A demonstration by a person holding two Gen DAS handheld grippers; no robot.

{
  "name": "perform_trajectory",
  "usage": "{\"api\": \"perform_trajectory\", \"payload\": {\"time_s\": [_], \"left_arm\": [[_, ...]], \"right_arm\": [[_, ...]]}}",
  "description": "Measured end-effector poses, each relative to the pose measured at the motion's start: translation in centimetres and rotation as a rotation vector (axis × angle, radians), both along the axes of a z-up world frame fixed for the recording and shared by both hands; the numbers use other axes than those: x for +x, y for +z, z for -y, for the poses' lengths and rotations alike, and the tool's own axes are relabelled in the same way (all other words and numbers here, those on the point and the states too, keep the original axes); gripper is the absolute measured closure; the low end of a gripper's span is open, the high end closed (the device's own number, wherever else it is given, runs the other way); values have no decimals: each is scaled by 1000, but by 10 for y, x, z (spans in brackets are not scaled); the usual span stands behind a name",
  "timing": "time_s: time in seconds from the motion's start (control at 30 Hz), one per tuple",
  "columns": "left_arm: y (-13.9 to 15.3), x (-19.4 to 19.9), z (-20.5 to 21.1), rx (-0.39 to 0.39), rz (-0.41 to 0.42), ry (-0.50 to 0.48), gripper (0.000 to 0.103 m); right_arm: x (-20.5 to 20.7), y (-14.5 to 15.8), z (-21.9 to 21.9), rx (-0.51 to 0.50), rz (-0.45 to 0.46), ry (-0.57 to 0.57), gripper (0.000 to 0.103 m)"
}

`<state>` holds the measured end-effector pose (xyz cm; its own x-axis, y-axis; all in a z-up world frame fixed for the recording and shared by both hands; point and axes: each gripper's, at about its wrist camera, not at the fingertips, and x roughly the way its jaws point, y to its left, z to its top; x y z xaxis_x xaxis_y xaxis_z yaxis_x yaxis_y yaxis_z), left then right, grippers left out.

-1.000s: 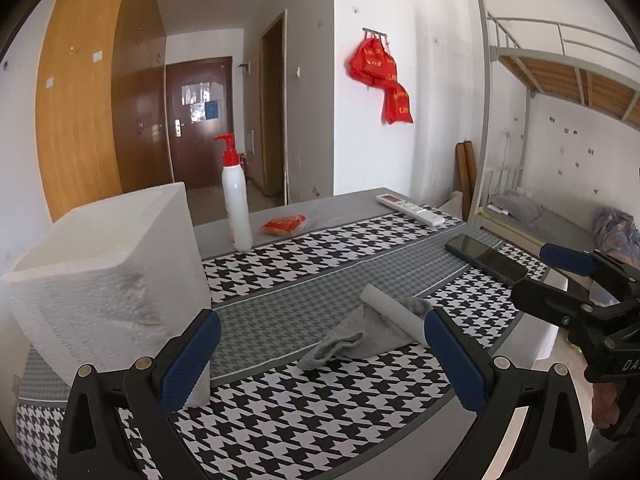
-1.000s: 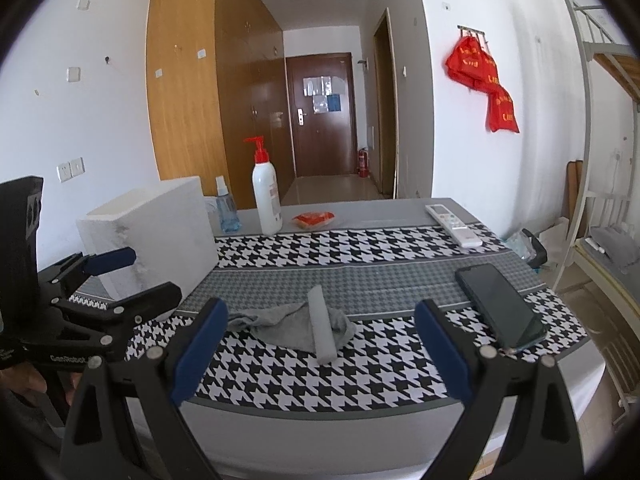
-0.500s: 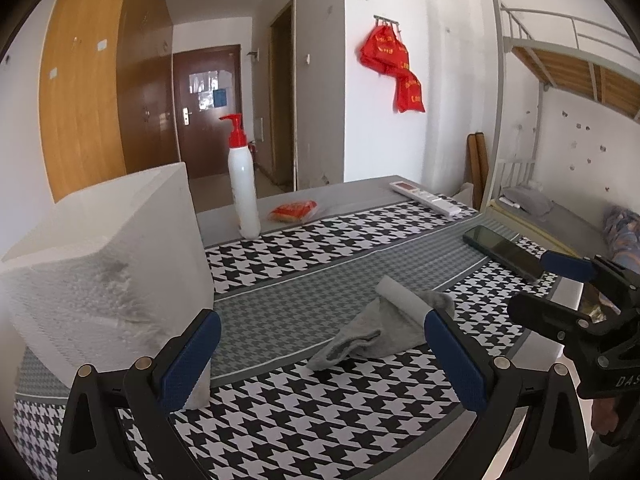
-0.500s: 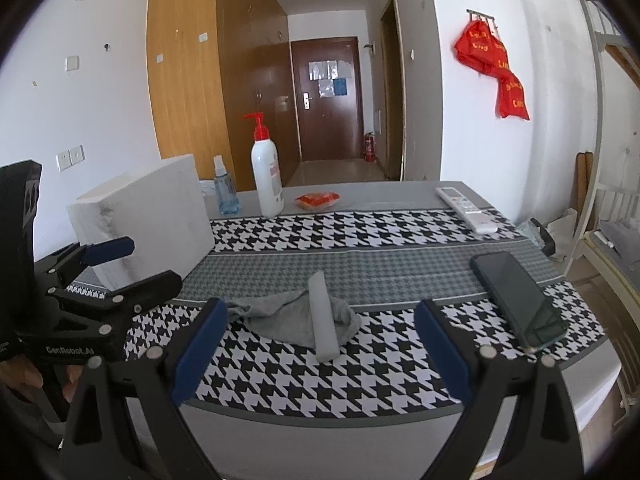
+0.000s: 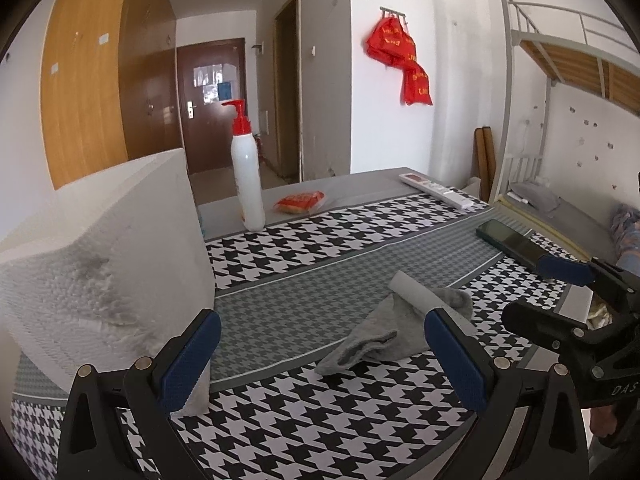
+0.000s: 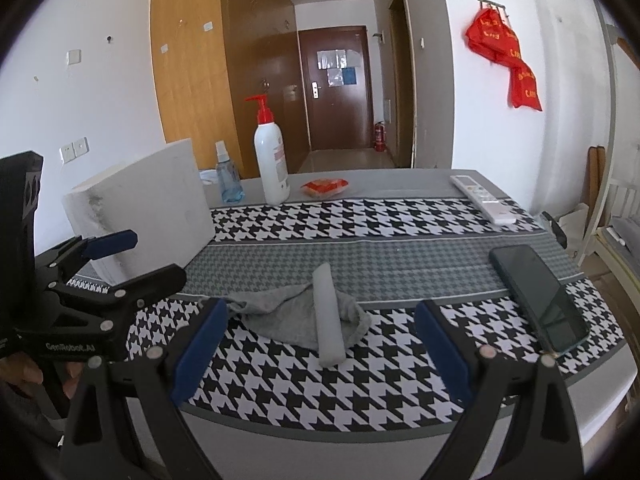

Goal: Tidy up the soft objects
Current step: 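Close the right tool on the white roll while the left tool approaches the grey cloth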

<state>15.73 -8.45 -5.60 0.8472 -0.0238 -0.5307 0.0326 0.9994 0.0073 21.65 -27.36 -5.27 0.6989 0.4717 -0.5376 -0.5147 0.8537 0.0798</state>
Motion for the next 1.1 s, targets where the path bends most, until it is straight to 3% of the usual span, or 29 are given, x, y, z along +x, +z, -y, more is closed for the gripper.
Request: {"api": "perform_trajectory", "payload": {"time_s": [0.1,0.43,0.67,0.87,1.1], "left_arm": [[-2,4,-1,-6,-7,-3,1],[-8,17,-5,-9,-36,15,1],[-13,25,-3,-3,-56,-1,1],[-17,28,-3,-3,-75,-8,1],[-18,30,0,3,-81,-24,1]], "right_arm": [[4,-3,-1,3,-11,4,8],[22,-20,-14,-27,-92,48,37],[29,-30,-22,-52,-131,57,41],[37,-38,-23,-61,-169,55,52],[39,-43,-24,-81,-188,45,58]]}}
